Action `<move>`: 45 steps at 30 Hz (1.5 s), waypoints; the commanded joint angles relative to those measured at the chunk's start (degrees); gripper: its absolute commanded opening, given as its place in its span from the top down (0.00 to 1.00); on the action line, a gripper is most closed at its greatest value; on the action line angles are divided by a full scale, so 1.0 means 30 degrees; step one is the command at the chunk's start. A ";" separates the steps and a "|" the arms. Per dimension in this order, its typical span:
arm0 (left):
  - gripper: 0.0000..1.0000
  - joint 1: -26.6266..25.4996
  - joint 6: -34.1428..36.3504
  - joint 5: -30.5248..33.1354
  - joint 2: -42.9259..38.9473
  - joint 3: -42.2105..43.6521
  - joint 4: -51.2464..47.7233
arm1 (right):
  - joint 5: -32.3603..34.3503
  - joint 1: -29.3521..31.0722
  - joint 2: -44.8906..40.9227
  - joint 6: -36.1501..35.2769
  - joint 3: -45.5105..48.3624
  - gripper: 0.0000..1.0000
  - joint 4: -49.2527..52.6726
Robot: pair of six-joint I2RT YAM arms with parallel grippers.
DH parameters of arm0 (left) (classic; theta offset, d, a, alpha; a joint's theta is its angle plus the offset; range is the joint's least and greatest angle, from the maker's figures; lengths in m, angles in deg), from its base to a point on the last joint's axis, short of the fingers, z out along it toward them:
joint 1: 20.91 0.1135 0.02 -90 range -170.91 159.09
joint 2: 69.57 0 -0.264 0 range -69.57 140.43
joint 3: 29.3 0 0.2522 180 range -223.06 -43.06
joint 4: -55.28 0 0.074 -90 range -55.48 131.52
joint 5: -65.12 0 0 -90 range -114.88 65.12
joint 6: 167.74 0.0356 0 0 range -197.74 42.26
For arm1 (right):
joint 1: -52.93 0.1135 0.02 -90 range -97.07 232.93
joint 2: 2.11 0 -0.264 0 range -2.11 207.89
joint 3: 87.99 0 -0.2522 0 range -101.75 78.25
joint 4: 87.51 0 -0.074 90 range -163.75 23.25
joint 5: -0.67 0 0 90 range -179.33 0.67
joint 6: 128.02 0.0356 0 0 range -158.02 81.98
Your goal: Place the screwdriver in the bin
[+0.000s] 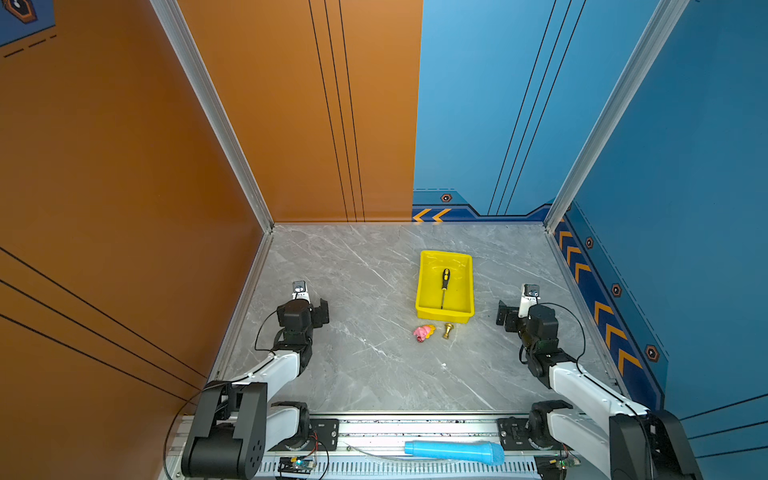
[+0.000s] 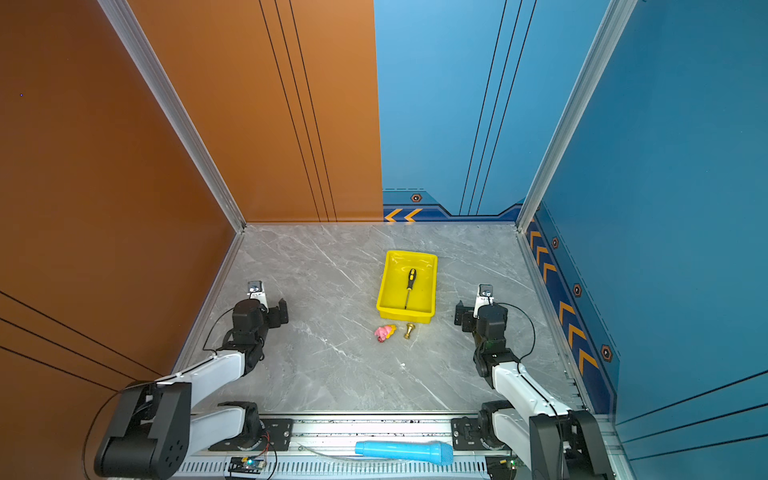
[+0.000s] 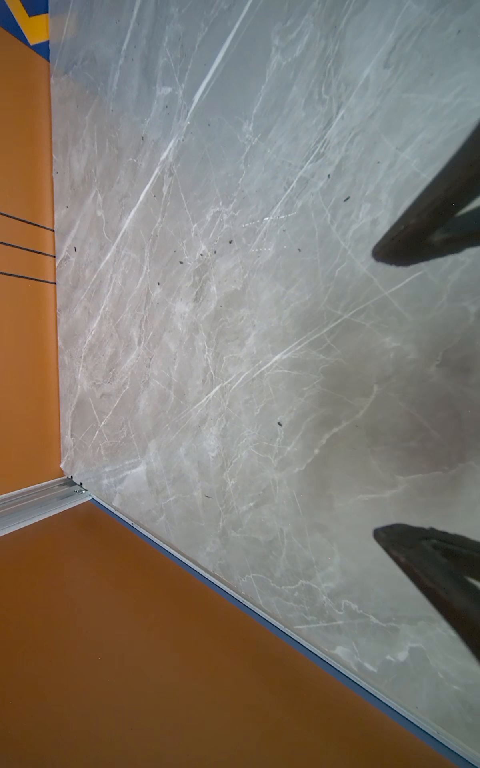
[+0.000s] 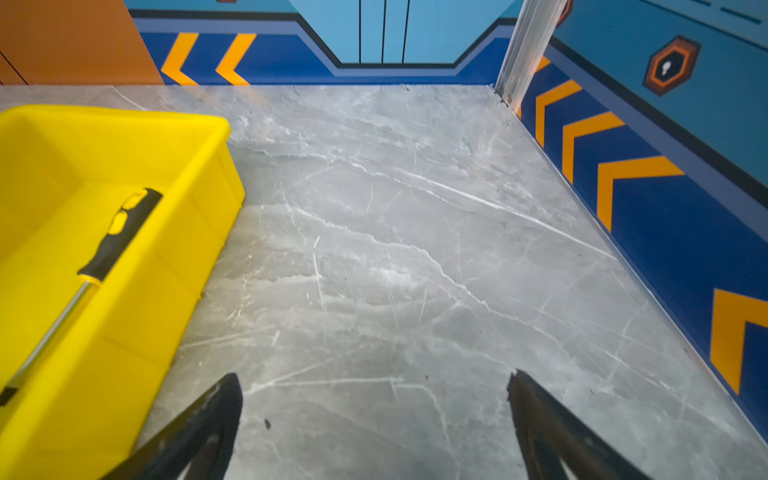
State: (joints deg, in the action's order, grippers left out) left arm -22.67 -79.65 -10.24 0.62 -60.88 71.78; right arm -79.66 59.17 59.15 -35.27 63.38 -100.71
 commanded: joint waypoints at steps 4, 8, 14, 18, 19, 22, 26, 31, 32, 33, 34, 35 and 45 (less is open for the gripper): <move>0.02 0.0173 -0.0031 -0.0918 0.1855 -0.1445 0.1650 | 0.1054 0.0427 0.3617 -0.0567 -0.1149 0.00 -0.3878; 0.02 0.0315 -0.0054 -0.1142 0.3192 -0.2281 0.2220 | 0.1665 0.0829 0.5646 -0.1185 -0.1902 0.00 -0.5453; 0.02 0.0678 0.0169 -0.2901 0.5545 -0.2851 0.3775 | 0.1872 0.0767 0.7586 -0.1760 -0.2978 0.00 -0.5818; 0.02 0.0729 0.0387 -0.3689 0.5687 -0.2134 0.4994 | 0.1837 0.0552 0.7495 -0.1426 -0.2165 0.00 -0.7128; 0.02 0.0761 0.0468 -0.3964 0.5819 -0.1969 0.5397 | 0.1767 0.0476 0.7496 -0.1349 -0.1989 0.00 -0.7478; 0.02 0.0654 0.0679 -0.4162 0.6060 -0.1901 0.5705 | 0.1595 0.0136 0.7852 -0.0993 -0.1186 0.00 -0.9306; 0.02 0.0673 0.0702 -0.4364 0.6133 -0.1755 0.6095 | 0.1696 -0.0197 0.9153 -0.0571 -0.1136 0.00 -1.0463; 0.02 0.0620 0.0704 -0.4214 0.6243 -0.1448 0.6893 | -0.0006 -0.1311 0.9149 0.0288 -0.2145 0.00 -0.8514; 0.02 0.0594 0.0698 -0.4034 0.6292 -0.1399 0.7083 | -0.0042 -0.1315 0.9088 0.0287 -0.2161 0.00 -0.8352; 0.02 0.0587 0.0705 -0.4008 0.6385 -0.1366 0.7312 | -0.0054 -0.1319 0.9113 0.0284 -0.2169 0.00 -0.8438; 0.02 0.0587 0.0748 -0.3970 0.6415 -0.1336 0.7408 | -0.0044 -0.1318 0.9130 0.0262 -0.2169 0.00 -0.8436; 0.02 0.0586 0.0752 -0.3962 0.6407 -0.1346 0.7407 | -0.0086 -0.1347 0.9113 0.0271 -0.2160 0.00 -0.8387; 0.02 0.0484 0.0799 -0.3852 0.6416 -0.1327 0.7425 | -0.0089 -0.1348 0.9128 0.0287 -0.2132 0.00 -0.8466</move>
State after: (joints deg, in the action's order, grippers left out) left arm -20.96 -78.12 -22.05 19.38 -65.56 92.87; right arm -79.09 55.21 86.40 -35.16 57.74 -126.44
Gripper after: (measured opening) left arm 0.978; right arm 0.998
